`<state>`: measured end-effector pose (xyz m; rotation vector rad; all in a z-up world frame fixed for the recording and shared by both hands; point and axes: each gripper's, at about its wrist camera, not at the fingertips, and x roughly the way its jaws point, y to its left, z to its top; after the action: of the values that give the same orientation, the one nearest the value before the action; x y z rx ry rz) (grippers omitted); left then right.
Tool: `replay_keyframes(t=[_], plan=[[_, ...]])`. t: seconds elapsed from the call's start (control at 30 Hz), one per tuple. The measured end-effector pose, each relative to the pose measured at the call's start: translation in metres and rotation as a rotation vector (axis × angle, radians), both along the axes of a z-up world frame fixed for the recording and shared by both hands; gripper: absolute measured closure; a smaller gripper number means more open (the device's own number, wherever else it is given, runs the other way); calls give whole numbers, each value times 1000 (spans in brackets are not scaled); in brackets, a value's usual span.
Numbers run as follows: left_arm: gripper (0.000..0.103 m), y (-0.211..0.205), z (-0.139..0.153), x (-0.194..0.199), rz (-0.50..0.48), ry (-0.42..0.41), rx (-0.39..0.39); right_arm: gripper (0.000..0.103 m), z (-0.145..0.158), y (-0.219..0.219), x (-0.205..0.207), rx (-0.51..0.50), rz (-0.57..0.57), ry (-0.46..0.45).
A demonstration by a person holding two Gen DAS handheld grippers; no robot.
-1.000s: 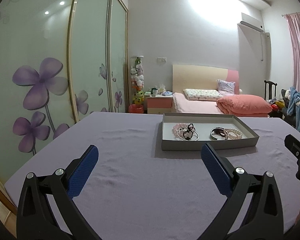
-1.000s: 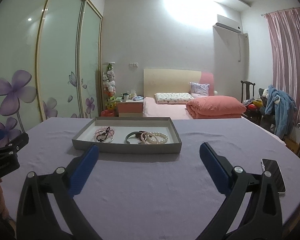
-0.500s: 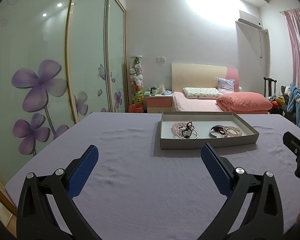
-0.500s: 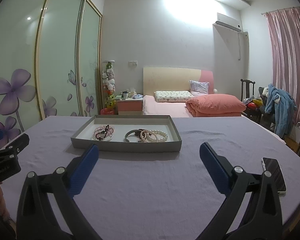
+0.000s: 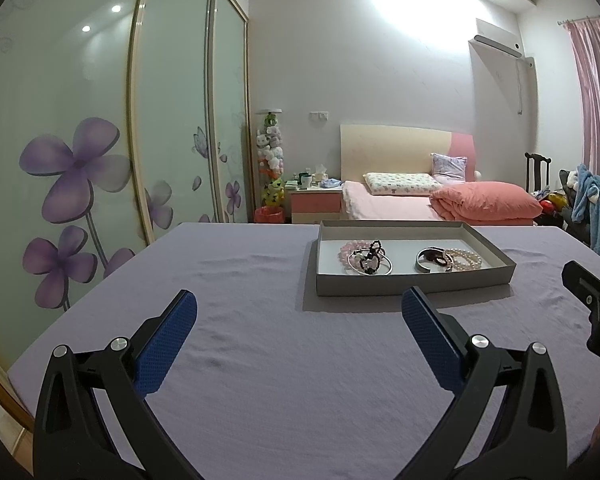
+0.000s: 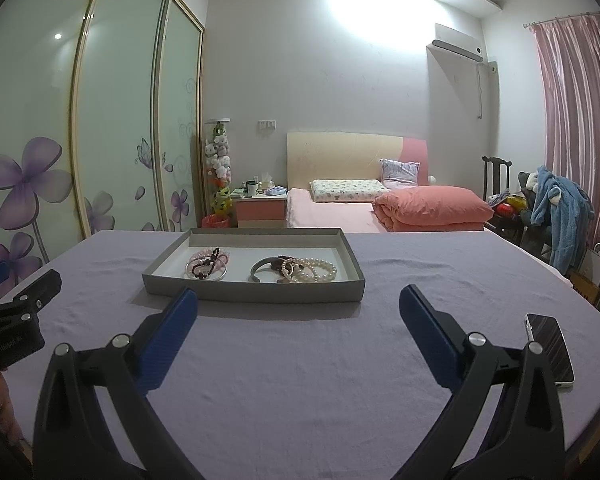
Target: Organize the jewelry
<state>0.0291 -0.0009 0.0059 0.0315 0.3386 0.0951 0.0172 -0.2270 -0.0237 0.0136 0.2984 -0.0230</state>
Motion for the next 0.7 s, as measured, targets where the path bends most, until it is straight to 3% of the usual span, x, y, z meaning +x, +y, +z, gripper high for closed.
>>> replay_keyframes(t=[0.7], plan=[[2, -3, 0, 0, -13, -1, 1, 4, -3, 0, -1, 4, 1, 7]])
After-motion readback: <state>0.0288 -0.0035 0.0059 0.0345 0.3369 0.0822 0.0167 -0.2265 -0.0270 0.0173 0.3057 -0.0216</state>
